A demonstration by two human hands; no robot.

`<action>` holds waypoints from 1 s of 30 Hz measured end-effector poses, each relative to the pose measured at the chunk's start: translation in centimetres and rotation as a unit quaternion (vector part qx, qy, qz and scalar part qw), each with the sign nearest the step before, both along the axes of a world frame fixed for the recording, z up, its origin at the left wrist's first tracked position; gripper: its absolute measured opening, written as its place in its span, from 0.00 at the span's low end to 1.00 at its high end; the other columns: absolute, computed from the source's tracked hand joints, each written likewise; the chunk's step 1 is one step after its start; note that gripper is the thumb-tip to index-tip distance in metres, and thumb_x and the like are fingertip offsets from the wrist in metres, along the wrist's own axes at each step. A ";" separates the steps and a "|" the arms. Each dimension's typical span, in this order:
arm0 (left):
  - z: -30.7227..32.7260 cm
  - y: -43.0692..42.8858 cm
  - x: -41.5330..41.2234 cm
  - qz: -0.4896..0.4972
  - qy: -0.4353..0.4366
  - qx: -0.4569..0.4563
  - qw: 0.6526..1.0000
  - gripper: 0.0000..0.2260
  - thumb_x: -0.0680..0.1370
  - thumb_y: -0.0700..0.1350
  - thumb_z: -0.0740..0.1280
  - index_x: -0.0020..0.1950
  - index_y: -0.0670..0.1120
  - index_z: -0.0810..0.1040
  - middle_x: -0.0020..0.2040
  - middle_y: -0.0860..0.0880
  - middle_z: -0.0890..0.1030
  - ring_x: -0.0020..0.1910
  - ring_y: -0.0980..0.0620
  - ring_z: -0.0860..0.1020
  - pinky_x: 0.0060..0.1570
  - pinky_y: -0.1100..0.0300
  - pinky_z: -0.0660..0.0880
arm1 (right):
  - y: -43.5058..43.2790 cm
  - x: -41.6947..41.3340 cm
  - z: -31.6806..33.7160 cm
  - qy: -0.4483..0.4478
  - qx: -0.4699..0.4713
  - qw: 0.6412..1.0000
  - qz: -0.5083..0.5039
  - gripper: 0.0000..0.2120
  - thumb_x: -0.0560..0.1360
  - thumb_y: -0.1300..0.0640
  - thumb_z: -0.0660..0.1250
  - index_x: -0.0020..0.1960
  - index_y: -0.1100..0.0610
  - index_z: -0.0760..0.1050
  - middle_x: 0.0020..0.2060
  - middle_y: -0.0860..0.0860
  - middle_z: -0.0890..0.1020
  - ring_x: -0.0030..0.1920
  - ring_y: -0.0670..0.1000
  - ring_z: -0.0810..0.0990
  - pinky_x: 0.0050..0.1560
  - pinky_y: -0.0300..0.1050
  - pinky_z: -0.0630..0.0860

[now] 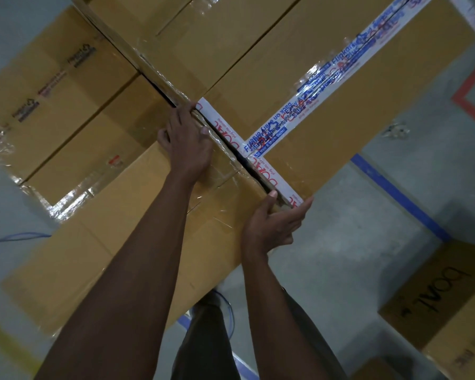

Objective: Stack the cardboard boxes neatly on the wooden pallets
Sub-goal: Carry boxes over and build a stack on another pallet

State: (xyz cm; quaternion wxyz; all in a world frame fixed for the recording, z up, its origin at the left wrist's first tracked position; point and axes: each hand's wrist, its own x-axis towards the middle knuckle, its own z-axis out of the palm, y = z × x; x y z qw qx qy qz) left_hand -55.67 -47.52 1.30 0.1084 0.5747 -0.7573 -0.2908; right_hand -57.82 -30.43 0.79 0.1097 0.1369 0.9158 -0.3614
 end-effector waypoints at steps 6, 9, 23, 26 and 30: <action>0.1 -0.1 0.3 -0.012 -0.021 -0.009 1.000 0.25 0.78 0.42 0.62 0.75 0.51 0.65 0.71 0.51 0.68 0.72 0.52 0.65 0.66 0.54 0.50 | 0.4 0.0 -0.1 0.000 -0.042 0.999 0.031 0.39 0.80 0.45 0.66 0.82 0.58 0.50 0.75 0.60 0.65 0.74 0.58 0.63 0.68 0.62 0.66; 0.0 -0.2 0.2 -0.015 -0.038 -0.011 0.999 0.24 0.78 0.43 0.62 0.75 0.52 0.65 0.72 0.51 0.68 0.72 0.51 0.65 0.70 0.50 0.52 | 0.7 -0.1 -0.2 0.006 -0.068 0.997 0.045 0.41 0.79 0.43 0.64 0.82 0.60 0.49 0.75 0.62 0.64 0.73 0.59 0.63 0.70 0.59 0.69; 0.6 0.6 2.5 -0.032 -0.044 0.006 0.998 0.27 0.82 0.56 0.62 0.79 0.50 0.61 0.76 0.47 0.64 0.76 0.49 0.62 0.73 0.46 0.55 | -0.8 -0.3 1.9 0.090 0.094 0.966 0.222 0.39 0.77 0.51 0.67 0.82 0.59 0.53 0.81 0.59 0.51 0.81 0.59 0.51 0.74 0.71 0.55; 1.8 3.4 8.1 0.018 -0.013 -0.024 0.999 0.29 0.82 0.58 0.62 0.79 0.46 0.62 0.77 0.44 0.64 0.77 0.46 0.61 0.75 0.39 0.54 | -4.5 1.4 4.0 0.130 0.082 0.925 0.346 0.35 0.74 0.53 0.70 0.79 0.54 0.62 0.81 0.57 0.52 0.81 0.58 0.50 0.77 0.64 0.54; 2.8 7.5 20.7 0.188 -0.028 -0.063 0.980 0.25 0.83 0.56 0.60 0.76 0.44 0.68 0.74 0.42 0.69 0.76 0.44 0.63 0.76 0.38 0.52 | -9.2 7.7 5.9 0.151 0.052 0.860 0.484 0.30 0.73 0.53 0.69 0.74 0.52 0.67 0.81 0.54 0.54 0.81 0.57 0.51 0.75 0.64 0.56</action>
